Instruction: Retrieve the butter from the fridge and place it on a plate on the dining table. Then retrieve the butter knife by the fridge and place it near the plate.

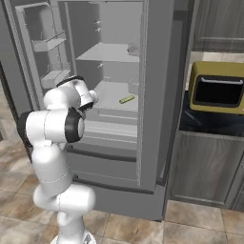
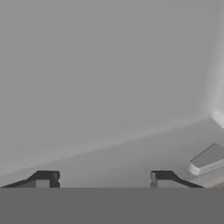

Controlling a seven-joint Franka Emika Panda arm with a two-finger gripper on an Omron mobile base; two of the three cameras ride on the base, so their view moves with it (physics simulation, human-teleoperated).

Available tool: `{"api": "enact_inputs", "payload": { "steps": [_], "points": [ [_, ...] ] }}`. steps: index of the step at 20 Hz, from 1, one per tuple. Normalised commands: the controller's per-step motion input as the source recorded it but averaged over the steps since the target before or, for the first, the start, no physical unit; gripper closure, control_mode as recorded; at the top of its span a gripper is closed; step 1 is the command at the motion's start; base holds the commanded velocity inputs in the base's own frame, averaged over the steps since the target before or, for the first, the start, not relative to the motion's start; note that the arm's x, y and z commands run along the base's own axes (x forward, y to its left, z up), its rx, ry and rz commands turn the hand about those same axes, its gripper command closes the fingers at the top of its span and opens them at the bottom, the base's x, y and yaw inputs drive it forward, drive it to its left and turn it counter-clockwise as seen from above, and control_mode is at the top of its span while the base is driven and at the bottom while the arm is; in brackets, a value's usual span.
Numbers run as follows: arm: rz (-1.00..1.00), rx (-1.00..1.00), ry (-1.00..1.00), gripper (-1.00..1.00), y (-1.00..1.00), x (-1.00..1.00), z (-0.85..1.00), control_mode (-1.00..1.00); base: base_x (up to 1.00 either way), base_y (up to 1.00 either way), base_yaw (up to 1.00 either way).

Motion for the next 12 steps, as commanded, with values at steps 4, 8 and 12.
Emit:
{"api": "enact_inputs", "payload": {
  "steps": [4,8,12],
  "points": [
    [-0.14,-0.26,-0.24,-1.0,-0.97,-0.49,-0.03,-1.0,0.0,0.0,0.0],
    [-0.26,-0.36,-0.19,-1.0,-0.62,-0.29,-0.09,-1.0,0.0,0.0,0.0],
    [-0.13,-0.14,-0.19,-1.0,0.39,-0.17,-0.24,-1.0,0.0,0.0,0.0]
  ]
}}
